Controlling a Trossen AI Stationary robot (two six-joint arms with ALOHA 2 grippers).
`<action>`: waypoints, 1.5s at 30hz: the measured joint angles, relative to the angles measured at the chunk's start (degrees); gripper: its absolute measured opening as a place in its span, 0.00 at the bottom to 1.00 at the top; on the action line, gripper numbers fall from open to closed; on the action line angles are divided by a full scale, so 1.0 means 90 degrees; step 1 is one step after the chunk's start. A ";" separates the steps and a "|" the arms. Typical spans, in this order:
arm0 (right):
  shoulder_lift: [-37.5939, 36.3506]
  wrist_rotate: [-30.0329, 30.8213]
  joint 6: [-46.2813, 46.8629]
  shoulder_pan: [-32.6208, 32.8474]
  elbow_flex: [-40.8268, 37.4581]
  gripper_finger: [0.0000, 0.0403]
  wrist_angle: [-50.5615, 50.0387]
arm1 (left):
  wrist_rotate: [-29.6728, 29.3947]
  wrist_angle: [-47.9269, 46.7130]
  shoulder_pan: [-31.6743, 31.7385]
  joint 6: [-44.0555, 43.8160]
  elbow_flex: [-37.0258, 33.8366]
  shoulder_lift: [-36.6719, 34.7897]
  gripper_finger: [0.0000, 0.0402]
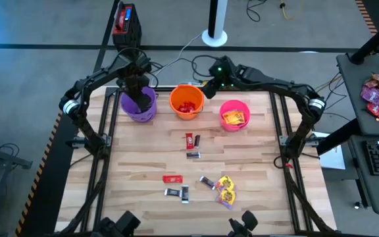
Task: Sort candy by brand, put in halloween buckets
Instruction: Put the black candy into the violet bucket
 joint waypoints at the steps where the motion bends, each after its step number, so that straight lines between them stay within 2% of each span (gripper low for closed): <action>1: -0.0001 -0.0130 0.0028 -0.0001 0.0000 0.40 -0.0035 | 0.0000 0.0010 0.0000 0.0001 0.0000 -0.0002 0.23; 7: -0.0295 -0.1347 0.0766 0.0093 0.0051 0.40 -0.0738 | 0.0068 0.0012 -0.0033 -0.0049 0.0000 -0.0194 0.35; 11: -0.0673 -0.2216 0.1520 0.0456 0.0085 0.40 -0.1081 | 0.0280 0.0256 -0.0257 -0.0050 -0.0007 -0.0856 0.35; 14: -0.0867 -0.2405 0.2283 0.1021 0.0085 0.40 -0.1234 | 0.0370 0.0844 -0.0566 -0.0052 -0.0007 -0.1632 0.32; 19: -0.0849 -0.2313 0.3753 0.2187 0.0085 0.37 -0.1298 | 0.1034 0.1721 -0.1375 -0.0302 -0.0007 -0.2833 0.29; 21: -0.0727 -0.2159 0.4169 0.2553 0.0087 0.36 -0.1416 | 0.1043 0.1941 -0.1807 -0.0485 -0.0007 -0.3205 0.28; 27: -0.0072 -0.1124 0.4949 0.3262 0.0085 0.33 -0.1756 | 0.1016 0.2636 -0.3138 -0.0614 -0.0158 -0.3955 0.27; 34: 0.0788 -0.0794 0.5442 0.3409 0.0085 0.37 -0.1746 | 0.0979 0.4087 -0.4146 -0.1171 -0.1057 -0.4415 0.27; 38: 0.1280 -0.0639 0.5502 0.3379 0.0085 0.42 -0.1670 | 0.0730 0.4682 -0.4305 -0.1559 -0.1654 -0.4606 0.27; 45: 0.1963 -0.0600 0.5400 0.3316 0.0085 0.46 -0.0941 | 0.0656 0.4811 -0.4306 -0.1770 -0.2113 -0.4791 0.27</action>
